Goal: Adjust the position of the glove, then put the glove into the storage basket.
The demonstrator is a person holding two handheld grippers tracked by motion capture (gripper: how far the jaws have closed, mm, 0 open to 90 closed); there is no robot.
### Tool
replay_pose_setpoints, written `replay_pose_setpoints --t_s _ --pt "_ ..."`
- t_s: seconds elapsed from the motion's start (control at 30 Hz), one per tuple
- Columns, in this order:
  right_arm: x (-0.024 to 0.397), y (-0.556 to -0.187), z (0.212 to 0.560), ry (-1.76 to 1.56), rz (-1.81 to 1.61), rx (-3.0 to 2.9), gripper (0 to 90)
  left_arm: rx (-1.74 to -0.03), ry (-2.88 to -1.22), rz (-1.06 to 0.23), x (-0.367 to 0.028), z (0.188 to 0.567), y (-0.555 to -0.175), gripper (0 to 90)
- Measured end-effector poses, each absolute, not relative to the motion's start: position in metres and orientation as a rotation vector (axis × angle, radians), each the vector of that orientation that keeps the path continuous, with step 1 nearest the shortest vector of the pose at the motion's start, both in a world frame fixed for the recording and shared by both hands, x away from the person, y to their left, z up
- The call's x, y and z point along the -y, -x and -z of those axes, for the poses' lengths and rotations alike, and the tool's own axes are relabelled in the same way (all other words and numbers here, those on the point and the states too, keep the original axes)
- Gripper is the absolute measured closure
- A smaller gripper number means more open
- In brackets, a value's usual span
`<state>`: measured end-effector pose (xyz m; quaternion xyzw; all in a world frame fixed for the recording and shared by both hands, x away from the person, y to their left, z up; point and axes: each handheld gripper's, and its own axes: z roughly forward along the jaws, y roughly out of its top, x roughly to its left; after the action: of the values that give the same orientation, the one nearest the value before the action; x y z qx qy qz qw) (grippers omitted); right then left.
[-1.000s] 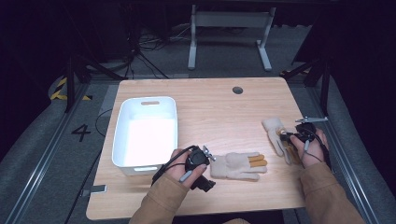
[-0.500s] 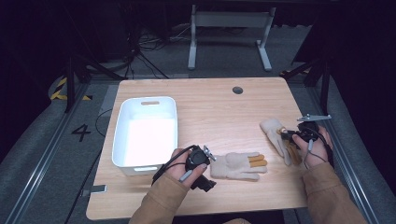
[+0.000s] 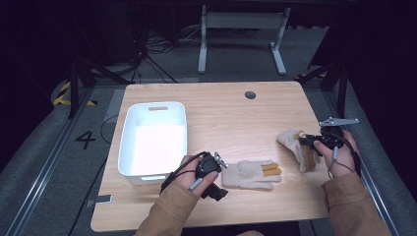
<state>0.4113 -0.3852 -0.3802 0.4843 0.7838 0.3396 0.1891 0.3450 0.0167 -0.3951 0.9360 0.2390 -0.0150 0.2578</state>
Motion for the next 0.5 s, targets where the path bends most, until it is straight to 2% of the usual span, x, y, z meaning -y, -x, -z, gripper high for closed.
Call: replay_pose_setpoints --t_s 0.5 --pt "0.380 -0.396 0.351 -1.229 -1.014 -2.329 73.1 -0.646 -2.540 0.039 -0.018 0.394 -0.344 18.8"
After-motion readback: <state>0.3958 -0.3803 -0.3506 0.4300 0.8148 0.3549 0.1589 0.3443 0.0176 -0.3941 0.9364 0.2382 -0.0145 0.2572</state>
